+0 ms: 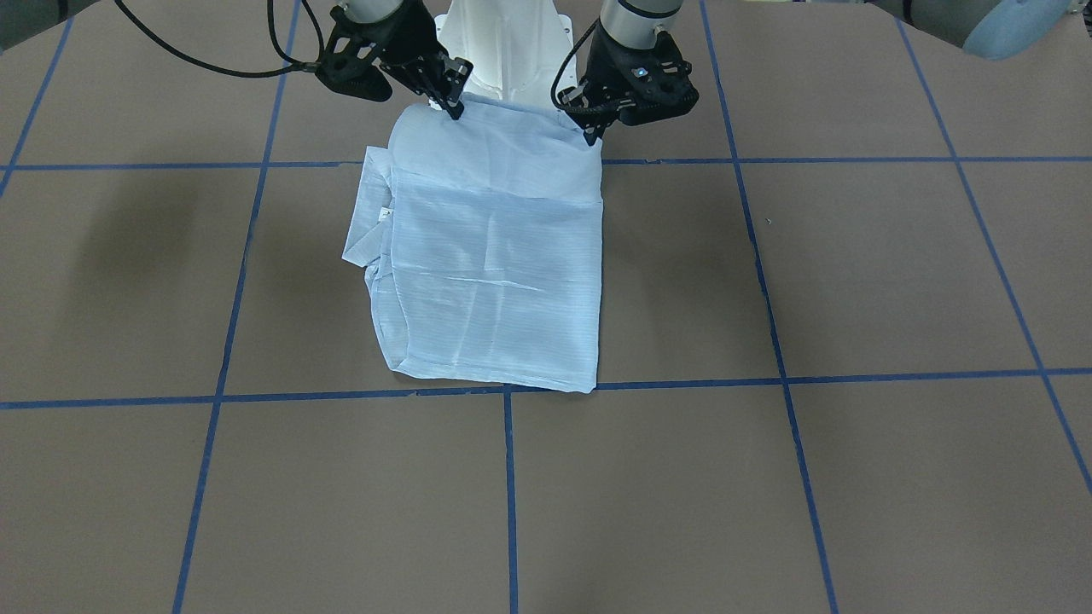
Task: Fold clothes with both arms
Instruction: 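Lift the near edge with both grippers and fold it away from the robot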
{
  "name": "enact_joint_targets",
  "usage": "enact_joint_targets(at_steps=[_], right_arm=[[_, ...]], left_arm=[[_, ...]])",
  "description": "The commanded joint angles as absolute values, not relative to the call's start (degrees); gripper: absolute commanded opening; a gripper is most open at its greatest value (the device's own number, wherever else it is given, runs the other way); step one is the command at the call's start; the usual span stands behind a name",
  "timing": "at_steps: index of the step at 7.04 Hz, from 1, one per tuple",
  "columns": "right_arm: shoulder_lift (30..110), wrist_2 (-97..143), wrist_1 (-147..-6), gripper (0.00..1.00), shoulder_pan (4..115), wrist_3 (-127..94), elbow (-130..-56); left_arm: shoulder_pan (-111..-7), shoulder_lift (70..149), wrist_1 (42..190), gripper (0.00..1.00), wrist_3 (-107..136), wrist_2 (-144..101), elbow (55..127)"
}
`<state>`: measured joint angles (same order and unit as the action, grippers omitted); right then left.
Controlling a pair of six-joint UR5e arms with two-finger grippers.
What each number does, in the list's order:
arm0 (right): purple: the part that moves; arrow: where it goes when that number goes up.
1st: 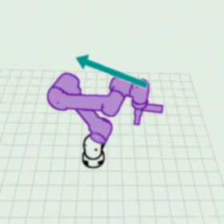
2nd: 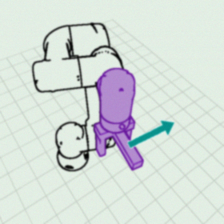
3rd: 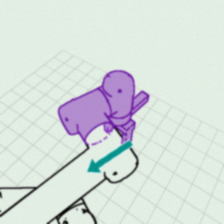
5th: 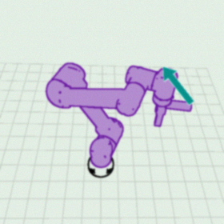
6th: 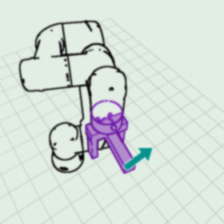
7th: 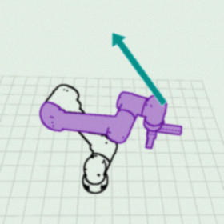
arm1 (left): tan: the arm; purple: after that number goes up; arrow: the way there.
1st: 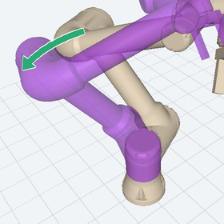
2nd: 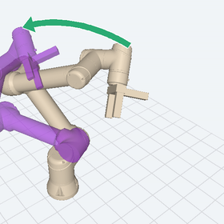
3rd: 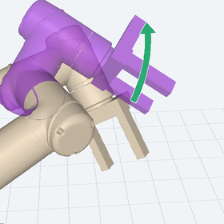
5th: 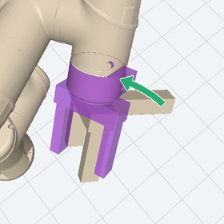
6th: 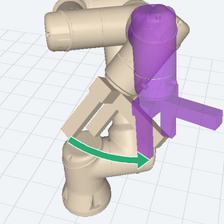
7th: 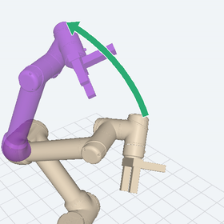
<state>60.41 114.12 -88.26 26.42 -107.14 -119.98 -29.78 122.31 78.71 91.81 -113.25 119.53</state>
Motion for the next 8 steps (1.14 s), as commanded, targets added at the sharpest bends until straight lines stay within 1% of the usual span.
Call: enact_joint_targets(at_steps=[1, 4, 5, 6, 8], right_arm=[[59.7, 113.6, -83.0, 0.0, 30.2, -106.4, -113.9], [59.4, 113.8, -83.0, 0.0, 34.4, -104.2, -110.2], [58.6, 113.9, -82.9, 0.0, 34.7, -103.9, -107.8], [55.8, 113.9, -82.6, 0.0, 35.2, -103.3, -103.4], [53.0, 113.9, -82.5, 0.0, 36.1, -102.7, -98.0]], left_arm=[[-33.2, 123.1, 84.7, 0.0, 91.1, -115.2, 114.9], [-33.6, 128.0, 88.0, 0.0, 91.3, -115.3, 107.5], [-34.7, 128.2, 90.4, 0.0, 91.5, -115.3, 105.6], [-35.6, 128.3, 93.0, 0.0, 91.6, -115.2, 102.5], [-37.2, 128.4, 99.6, 0.0, 91.8, -115.2, 96.8]])
